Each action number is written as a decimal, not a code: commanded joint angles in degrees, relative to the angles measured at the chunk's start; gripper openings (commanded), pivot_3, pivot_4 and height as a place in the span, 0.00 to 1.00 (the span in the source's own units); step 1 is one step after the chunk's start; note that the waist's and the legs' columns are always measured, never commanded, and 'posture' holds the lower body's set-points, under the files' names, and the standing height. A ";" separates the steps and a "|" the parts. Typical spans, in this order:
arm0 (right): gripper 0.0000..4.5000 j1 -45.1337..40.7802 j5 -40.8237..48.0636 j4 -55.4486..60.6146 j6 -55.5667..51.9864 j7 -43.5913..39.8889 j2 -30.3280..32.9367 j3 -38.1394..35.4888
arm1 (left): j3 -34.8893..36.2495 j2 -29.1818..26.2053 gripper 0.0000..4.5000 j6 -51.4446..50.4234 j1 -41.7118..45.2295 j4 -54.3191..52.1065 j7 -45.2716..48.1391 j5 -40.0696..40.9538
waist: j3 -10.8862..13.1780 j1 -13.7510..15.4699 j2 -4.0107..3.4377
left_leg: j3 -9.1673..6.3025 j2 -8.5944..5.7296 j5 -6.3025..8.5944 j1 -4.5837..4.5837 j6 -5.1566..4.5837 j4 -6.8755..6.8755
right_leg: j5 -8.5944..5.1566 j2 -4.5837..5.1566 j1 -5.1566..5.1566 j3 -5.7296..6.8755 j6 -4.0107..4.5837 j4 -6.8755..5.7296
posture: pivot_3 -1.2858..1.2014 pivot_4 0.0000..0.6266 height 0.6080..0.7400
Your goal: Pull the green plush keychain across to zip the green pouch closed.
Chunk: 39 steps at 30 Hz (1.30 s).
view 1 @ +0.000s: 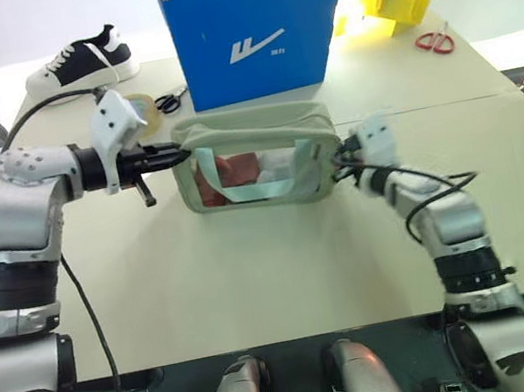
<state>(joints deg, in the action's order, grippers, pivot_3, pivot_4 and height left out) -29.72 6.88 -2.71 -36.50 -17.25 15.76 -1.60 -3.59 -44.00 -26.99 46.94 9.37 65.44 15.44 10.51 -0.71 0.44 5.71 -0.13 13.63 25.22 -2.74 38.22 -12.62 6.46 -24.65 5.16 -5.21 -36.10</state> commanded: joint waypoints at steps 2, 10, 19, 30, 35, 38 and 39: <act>0.01 0.43 -0.30 -0.25 0.38 -0.42 0.78 0.29 | 0.29 -0.46 0.00 -0.35 -0.54 -1.13 -0.07 -0.17 | -0.01 -0.12 0.01 | 0.00 0.00 0.00 -0.01 0.00 0.00 | 0.00 0.00 0.00 0.00 0.00 0.00 | 0.52 0.24 1.00; 0.69 -4.15 2.83 -0.53 -0.30 -8.87 15.07 -5.99 | 0.56 -0.67 0.00 -0.13 -0.75 -1.02 -0.43 -0.23 | 0.01 -0.05 -0.01 | -0.01 0.00 0.01 -0.02 -0.01 0.00 | 0.00 0.02 0.00 0.00 0.01 0.02 | 0.52 0.24 1.00; 1.00 -6.44 26.43 12.09 -17.85 -41.21 36.10 -9.15 | 0.10 -0.08 0.00 1.25 -0.34 0.32 -0.53 -0.64 | 0.02 0.10 -0.04 | -0.04 0.10 0.04 -0.01 -0.05 -0.07 | -0.01 0.06 -0.02 -0.01 0.01 0.09 | 0.52 0.24 1.00; 1.00 -10.98 34.01 20.44 -22.55 -34.31 32.26 -8.48 | 3.96 -2.62 0.92 -4.67 0.62 -0.83 0.84 3.01 | 0.02 0.24 -0.01 | -0.15 0.03 0.07 0.20 -0.03 -0.02 | -0.09 0.35 -0.17 0.01 0.20 0.15 | 0.52 0.24 1.00; 1.00 -11.57 33.07 19.70 -20.07 -33.88 33.22 -7.87 | 8.85 -6.29 0.98 -11.07 2.44 -1.32 0.40 6.77 | 0.03 0.06 -0.01 | -0.13 0.02 0.10 0.26 -0.09 -0.03 | -0.03 0.35 -0.22 0.01 0.09 0.18 | 0.52 0.24 1.00; 1.00 -12.00 33.82 19.32 -19.99 -33.61 33.51 -8.62 | 10.43 -8.76 0.98 -11.33 0.83 -1.92 0.39 7.32 | 0.03 0.01 -0.01 | -0.13 0.02 0.10 0.23 -0.09 -0.04 | -0.04 0.35 -0.22 0.01 0.10 0.17 | 0.52 0.24 1.00; 1.00 -11.75 33.36 18.91 -19.73 -32.70 33.54 -9.06 | 10.94 -9.57 0.98 -10.07 -0.96 -2.37 -0.48 6.46 | 0.03 0.01 -0.01 | -0.13 0.02 0.10 0.22 -0.08 -0.05 | -0.05 0.34 -0.21 0.01 0.12 0.17 | 0.52 0.24 1.00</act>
<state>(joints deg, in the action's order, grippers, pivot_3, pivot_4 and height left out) -40.29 40.20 15.83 -57.38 -50.72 48.46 -8.50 5.46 -52.33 -38.09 47.12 8.68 65.69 21.86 10.54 -0.70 0.43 5.58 -0.11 13.73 25.43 -2.81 38.17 -12.69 6.81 -24.86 5.17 -5.05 -35.93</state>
